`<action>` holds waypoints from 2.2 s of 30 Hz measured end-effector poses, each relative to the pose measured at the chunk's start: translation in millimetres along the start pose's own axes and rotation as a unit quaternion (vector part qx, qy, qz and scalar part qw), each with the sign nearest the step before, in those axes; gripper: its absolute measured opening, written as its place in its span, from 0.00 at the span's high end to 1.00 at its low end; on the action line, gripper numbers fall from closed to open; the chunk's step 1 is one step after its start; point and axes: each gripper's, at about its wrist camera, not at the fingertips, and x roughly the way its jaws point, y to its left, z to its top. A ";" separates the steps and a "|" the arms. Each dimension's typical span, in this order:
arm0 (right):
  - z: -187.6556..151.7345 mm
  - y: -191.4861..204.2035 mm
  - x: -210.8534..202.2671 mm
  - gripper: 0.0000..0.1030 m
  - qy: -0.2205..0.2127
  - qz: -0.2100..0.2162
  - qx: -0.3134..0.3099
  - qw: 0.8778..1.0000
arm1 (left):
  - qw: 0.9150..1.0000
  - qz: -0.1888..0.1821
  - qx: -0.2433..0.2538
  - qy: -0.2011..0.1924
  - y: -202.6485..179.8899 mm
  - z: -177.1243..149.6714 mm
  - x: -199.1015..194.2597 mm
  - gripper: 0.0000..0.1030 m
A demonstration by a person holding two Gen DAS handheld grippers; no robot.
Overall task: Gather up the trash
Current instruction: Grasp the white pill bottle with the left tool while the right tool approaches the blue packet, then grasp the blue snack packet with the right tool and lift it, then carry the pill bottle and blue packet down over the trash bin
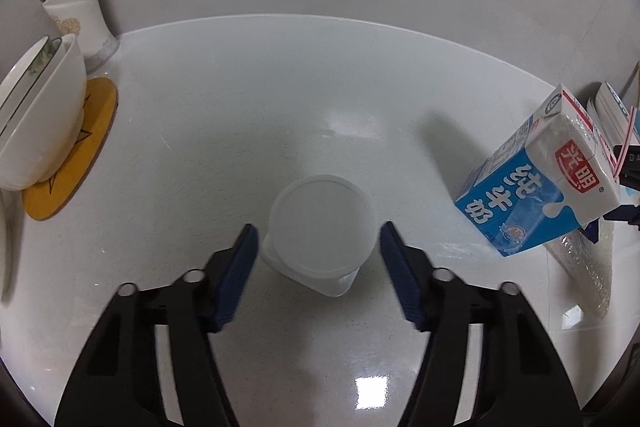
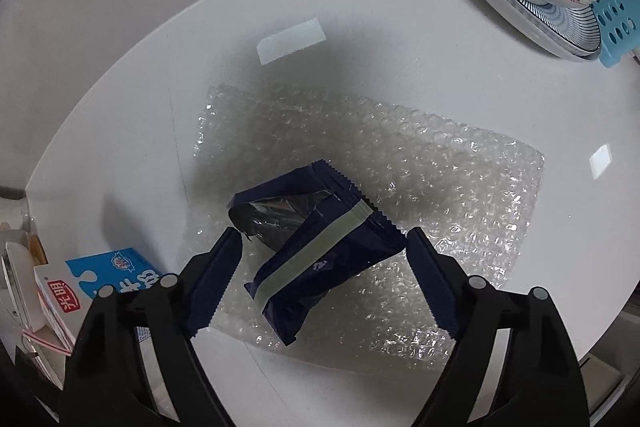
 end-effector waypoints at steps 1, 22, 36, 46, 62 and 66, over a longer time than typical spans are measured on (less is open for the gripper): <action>1.2 0.8 2.5 0.33 0.003 -0.006 0.002 1.000 | 1.000 -0.001 0.002 0.001 -0.4 0.5 1.0 0.53; -55.8 3.0 -68.5 0.87 -0.096 -0.011 -0.094 0.991 | 0.999 -0.008 0.028 -0.014 -37.3 -6.8 -67.8 0.54; -107.7 -26.7 -131.2 0.87 -0.180 0.003 -0.116 0.977 | 0.997 -0.040 0.067 -0.017 -62.0 -28.7 -111.5 0.54; -162.9 -43.7 -155.1 0.87 -0.209 0.046 -0.179 0.960 | 0.998 -0.031 0.052 -0.016 -75.7 -64.9 -148.6 0.54; -247.3 -89.9 -160.6 0.87 -0.214 0.095 -0.227 0.945 | 0.999 -0.024 0.035 -0.015 -102.3 -141.8 -185.3 0.54; -259.2 -101.3 -158.0 0.87 -0.212 0.100 -0.230 0.944 | 0.999 -0.026 0.028 -0.018 -107.4 -157.5 -191.4 0.54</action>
